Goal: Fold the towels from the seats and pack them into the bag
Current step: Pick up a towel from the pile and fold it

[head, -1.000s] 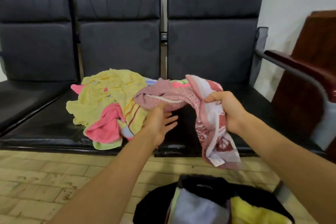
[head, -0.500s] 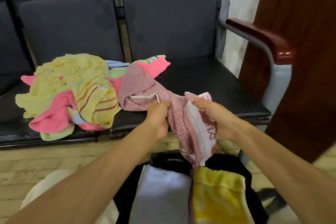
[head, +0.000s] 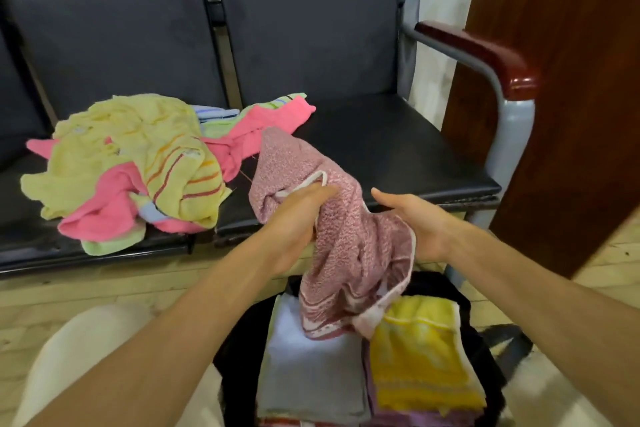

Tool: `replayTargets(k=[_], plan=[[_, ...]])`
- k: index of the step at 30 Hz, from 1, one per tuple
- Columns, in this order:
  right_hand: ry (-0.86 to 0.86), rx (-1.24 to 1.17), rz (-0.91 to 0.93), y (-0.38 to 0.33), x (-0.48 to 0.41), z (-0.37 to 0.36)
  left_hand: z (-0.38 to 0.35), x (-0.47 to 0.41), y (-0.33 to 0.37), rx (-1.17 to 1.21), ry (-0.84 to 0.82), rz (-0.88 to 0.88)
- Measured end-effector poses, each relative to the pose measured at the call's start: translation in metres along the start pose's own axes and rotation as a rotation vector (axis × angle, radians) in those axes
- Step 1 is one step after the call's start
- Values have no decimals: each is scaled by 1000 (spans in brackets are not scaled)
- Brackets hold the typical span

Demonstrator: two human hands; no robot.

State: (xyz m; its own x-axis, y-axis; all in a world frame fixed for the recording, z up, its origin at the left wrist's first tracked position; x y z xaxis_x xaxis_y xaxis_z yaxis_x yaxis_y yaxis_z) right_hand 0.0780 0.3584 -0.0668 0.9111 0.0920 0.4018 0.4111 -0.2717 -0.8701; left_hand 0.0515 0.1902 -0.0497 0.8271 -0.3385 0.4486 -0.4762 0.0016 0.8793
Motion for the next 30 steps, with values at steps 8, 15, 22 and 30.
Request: replayTargets(k=[8,15,22,30], plan=[[11,116,172,-5,14,0,14,17,5,-185,-178,63],[8,-69,186,1,22,-5,22,26,-3,-222,-210,34],[234,-48,247,3,31,12,23,30,-6,-230,-189,71],[42,-73,175,1,44,13,21,21,-4,-19,-91,90]])
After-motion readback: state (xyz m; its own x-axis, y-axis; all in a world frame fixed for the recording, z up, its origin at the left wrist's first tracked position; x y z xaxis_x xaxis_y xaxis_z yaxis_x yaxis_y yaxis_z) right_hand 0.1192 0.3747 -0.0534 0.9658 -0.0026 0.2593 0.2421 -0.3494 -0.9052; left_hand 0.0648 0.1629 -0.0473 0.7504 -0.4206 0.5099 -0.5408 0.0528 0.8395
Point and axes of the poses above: each hand's wrist, its own x-axis away from the middle knuckle, its own z-axis out of the back of the hand, y = z × x, the point moved 1 cm from there along -x, towards the middle knuckle, and after that the axes turned 11 degrees about z, right-handed, at the moved point
